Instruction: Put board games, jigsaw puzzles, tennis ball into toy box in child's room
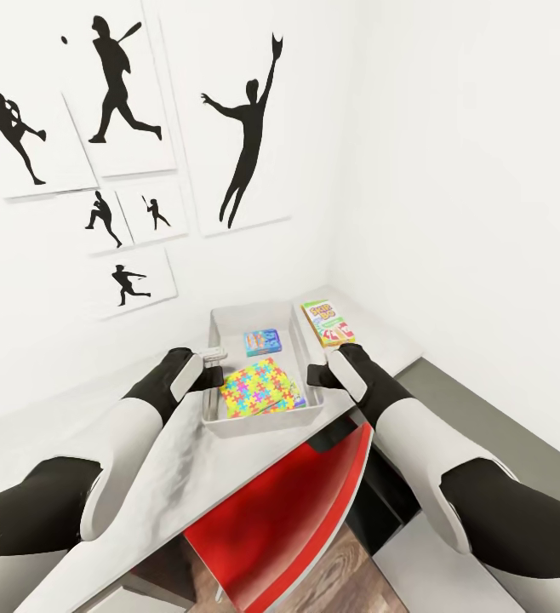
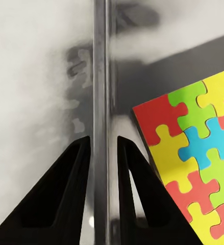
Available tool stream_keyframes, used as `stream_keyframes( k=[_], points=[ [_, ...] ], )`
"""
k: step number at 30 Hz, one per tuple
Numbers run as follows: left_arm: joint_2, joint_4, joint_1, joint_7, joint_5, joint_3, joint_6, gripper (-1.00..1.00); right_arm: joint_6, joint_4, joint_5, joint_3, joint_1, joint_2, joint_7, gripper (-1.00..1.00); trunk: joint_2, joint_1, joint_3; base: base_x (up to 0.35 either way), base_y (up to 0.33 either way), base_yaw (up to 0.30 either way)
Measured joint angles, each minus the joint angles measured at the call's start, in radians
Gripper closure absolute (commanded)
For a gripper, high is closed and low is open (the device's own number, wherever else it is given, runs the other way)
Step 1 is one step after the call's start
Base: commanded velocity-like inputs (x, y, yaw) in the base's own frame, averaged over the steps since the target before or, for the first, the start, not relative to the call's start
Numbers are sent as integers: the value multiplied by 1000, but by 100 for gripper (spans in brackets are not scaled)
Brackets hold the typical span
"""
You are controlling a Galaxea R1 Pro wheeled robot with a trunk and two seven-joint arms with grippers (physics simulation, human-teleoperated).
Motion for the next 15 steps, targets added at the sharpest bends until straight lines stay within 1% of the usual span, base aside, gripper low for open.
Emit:
stream_keyframes(
  k=[15],
  points=[
    [0, 0, 0, -3, -4, 2, 1, 100, -1, 0, -1, 0, 0, 1, -3, 100, 0, 0, 0, 0, 0, 0]
  ],
)
